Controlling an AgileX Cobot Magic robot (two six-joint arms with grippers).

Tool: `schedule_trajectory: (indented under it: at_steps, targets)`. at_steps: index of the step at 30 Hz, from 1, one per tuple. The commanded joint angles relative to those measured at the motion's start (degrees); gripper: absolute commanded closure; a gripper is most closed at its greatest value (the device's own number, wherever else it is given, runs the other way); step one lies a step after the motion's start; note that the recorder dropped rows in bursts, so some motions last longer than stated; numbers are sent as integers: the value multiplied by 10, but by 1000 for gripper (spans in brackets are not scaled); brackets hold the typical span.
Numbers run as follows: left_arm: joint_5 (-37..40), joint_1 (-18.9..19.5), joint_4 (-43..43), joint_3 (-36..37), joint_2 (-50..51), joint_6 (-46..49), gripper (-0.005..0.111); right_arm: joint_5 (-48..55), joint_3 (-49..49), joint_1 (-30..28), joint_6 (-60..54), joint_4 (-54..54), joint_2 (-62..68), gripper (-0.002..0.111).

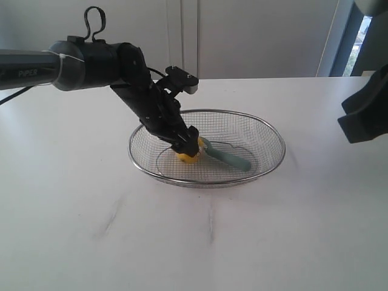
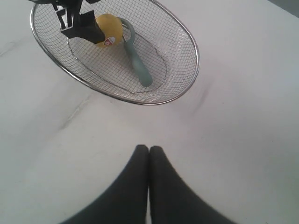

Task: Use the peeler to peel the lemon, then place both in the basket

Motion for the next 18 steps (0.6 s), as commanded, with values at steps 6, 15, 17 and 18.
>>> schedule_trajectory:
  at_steps: [6, 15, 17, 18]
  targets:
    - [129, -2, -8, -3, -112, -27, 23, -13, 3, -3, 7, -2, -4, 108]
    - [257, -2, 73, -3, -202, -68, 80, -14, 3, -3, 7, -2, -4, 108]
    - [286, -2, 85, -2, -219, -70, 100, -14, 3, -3, 7, -2, -4, 108]
    - [290, -2, 86, -2, -223, -75, 106, -14, 3, -3, 7, -2, -4, 108]
